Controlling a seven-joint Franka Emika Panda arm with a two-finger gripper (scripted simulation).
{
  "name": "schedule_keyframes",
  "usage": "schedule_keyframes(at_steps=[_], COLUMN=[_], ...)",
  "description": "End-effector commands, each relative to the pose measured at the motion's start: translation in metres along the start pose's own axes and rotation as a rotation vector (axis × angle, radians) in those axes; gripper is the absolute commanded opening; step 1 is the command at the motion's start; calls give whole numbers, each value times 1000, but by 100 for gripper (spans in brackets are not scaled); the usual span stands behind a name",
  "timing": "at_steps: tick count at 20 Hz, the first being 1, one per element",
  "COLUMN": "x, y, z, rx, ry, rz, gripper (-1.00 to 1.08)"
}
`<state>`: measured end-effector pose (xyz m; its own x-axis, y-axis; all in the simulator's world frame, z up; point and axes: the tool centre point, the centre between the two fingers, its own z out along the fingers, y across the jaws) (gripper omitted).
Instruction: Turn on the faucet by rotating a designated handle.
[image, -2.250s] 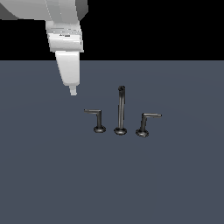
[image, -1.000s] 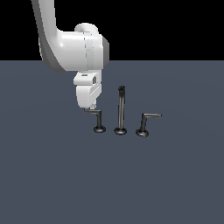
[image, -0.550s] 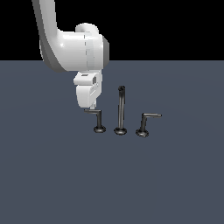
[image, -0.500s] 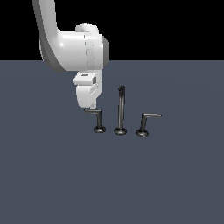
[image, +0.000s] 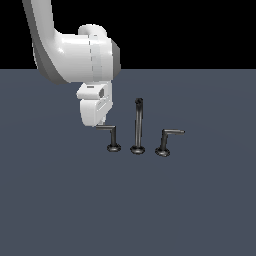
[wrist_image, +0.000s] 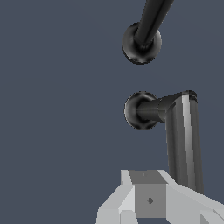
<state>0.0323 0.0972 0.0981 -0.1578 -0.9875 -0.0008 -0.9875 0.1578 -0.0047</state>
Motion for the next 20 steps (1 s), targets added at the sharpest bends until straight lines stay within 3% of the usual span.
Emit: schedule_keyframes(at_steps=[1, 4, 20], x=[-6, -1, 6], y=[12, 6, 57], z=[0, 0, 0], rx=[-5, 5, -4], ry=[1, -1, 1], rz=[-4, 6, -3], gripper=[-100, -100, -100])
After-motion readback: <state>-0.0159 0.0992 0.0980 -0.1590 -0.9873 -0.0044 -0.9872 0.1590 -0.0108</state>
